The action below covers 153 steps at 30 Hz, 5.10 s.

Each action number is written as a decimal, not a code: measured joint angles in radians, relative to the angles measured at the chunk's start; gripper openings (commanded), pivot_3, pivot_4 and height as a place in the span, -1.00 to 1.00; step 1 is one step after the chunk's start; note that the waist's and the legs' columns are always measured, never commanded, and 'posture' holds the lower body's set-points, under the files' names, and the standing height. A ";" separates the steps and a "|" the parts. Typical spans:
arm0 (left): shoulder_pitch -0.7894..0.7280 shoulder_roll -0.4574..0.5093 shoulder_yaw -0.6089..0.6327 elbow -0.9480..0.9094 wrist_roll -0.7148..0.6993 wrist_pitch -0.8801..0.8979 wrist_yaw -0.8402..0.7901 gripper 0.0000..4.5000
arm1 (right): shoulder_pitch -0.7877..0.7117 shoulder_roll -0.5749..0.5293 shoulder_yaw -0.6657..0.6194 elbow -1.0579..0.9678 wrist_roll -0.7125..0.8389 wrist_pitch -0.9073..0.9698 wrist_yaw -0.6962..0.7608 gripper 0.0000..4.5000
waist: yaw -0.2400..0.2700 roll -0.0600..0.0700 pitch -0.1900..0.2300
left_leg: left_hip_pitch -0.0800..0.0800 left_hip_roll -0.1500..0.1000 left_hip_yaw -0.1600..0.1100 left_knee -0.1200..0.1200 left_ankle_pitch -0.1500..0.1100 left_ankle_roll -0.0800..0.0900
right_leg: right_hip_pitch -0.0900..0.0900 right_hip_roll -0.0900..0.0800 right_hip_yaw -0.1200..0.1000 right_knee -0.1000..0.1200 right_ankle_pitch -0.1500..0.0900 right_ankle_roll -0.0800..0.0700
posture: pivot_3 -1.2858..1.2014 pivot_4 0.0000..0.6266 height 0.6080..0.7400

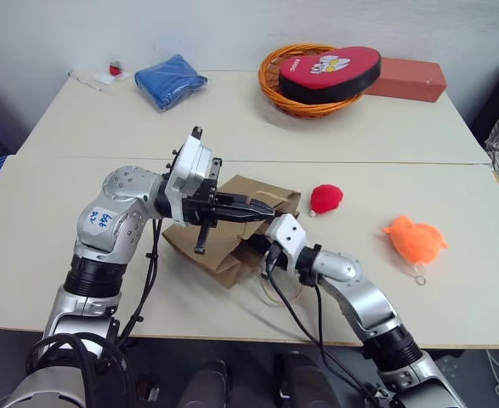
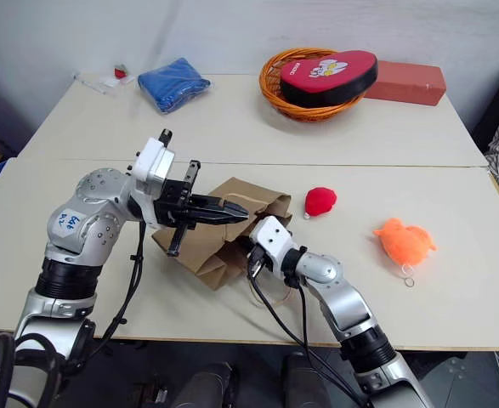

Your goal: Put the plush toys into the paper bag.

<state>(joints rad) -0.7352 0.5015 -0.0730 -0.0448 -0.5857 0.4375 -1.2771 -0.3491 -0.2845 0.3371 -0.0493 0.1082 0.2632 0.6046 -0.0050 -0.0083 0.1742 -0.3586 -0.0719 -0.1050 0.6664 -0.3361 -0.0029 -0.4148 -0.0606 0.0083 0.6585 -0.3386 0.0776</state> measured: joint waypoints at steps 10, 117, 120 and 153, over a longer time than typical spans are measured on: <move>-0.022 0.000 0.102 0.000 -0.065 0.061 0.068 -1.00 | 0.024 -0.024 -0.012 0.012 -0.015 -0.022 0.026 -0.99 | -0.001 0.000 0.000 | 0.000 0.000 0.000 0.000 0.000 0.000 | 0.000 0.000 0.000 0.000 0.000 0.000 | 0.03 -0.52 1.00; -0.027 -0.062 0.021 0.014 -0.115 0.182 -0.004 -1.00 | -0.220 -0.129 0.126 -0.053 -0.035 0.010 0.315 -0.84 | 0.001 -0.001 0.001 | 0.000 0.000 -0.001 0.000 0.000 0.000 | 0.000 0.000 0.000 -0.001 0.000 0.000 | 0.03 -0.52 1.00; -0.014 -0.062 0.021 0.014 -0.115 0.180 -0.003 -1.00 | -0.196 -0.123 0.105 -0.048 -0.018 0.031 0.313 -0.39 | 0.001 -0.001 0.001 | 0.000 0.000 -0.001 0.000 0.000 0.000 | 0.000 0.000 0.000 -0.001 0.000 0.000 | 0.03 -0.52 1.00; 0.041 -0.006 0.051 -0.009 -0.112 0.155 0.014 -1.00 | 0.700 -0.262 -0.919 -0.063 0.198 -0.411 0.228 0.99 | 0.001 -0.001 0.001 | 0.006 0.000 0.004 -0.002 0.000 0.001 | 0.005 0.001 0.006 0.000 0.001 0.001 | 0.03 -0.52 1.00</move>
<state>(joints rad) -0.6938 0.4951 -0.0220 -0.0538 -0.6979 0.5928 -1.2635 0.3513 -0.5463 -0.5817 -0.1121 0.3065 -0.1482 0.8329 -0.0035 -0.0089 0.1748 -0.3527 -0.0720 -0.1008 0.6643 -0.3363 -0.0020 -0.4101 -0.0598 0.0143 0.6583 -0.3380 0.0787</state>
